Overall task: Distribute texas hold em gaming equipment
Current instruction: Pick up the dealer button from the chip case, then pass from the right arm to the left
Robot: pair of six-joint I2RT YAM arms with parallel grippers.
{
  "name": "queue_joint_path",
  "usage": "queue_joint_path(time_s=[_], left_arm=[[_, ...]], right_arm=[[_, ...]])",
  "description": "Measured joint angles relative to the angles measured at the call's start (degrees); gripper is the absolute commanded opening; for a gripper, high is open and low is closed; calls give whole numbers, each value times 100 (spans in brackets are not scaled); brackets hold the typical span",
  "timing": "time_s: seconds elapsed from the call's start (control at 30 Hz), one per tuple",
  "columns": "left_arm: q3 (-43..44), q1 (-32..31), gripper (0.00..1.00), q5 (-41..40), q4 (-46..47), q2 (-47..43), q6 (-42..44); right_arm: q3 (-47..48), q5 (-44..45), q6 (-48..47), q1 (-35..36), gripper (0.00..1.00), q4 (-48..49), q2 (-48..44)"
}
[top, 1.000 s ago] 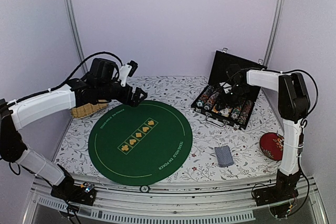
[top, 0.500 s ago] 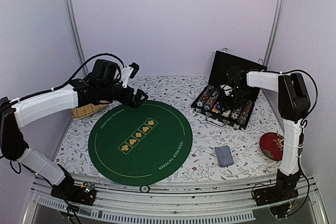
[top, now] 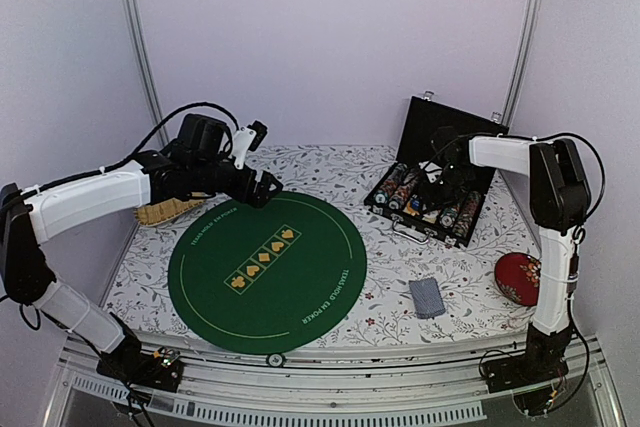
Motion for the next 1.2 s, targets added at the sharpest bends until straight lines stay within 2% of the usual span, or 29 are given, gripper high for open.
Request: queue_joint_path(time_s=[0.3, 0.43, 0.53, 0.67, 0.8, 0.9, 1.07, 1.2], left_arm=[[0, 0, 98, 98, 48, 0, -4], [0, 0, 98, 208, 238, -2, -66], [-7, 0, 98, 361, 503, -31, -223], [-138, 57, 87, 828, 1082, -179, -623], [-468, 103, 73, 1589, 1856, -326, -1073], [-710, 94, 64, 2232, 2417, -321, -1429], [-769, 24, 63, 2979, 2837, -262, -1687], [-894, -70, 60, 3200, 3202, -267, -1738]], right_arm=[[-92, 142, -37, 162, 28, 24, -334], [-398, 223, -210, 481, 26, 439, -1067], [-1012, 308, -546, 1025, 26, 1314, -1908], [-2002, 295, -1115, 2186, 26, 2712, -2938], [-2463, 173, -1578, 3165, 26, 3950, -3252], [-2527, 164, -1757, 3399, 26, 4492, -3228], [-2509, 280, -2055, 3571, 26, 5031, -3101], [-2365, 424, -2256, 3722, 26, 5060, -2909]])
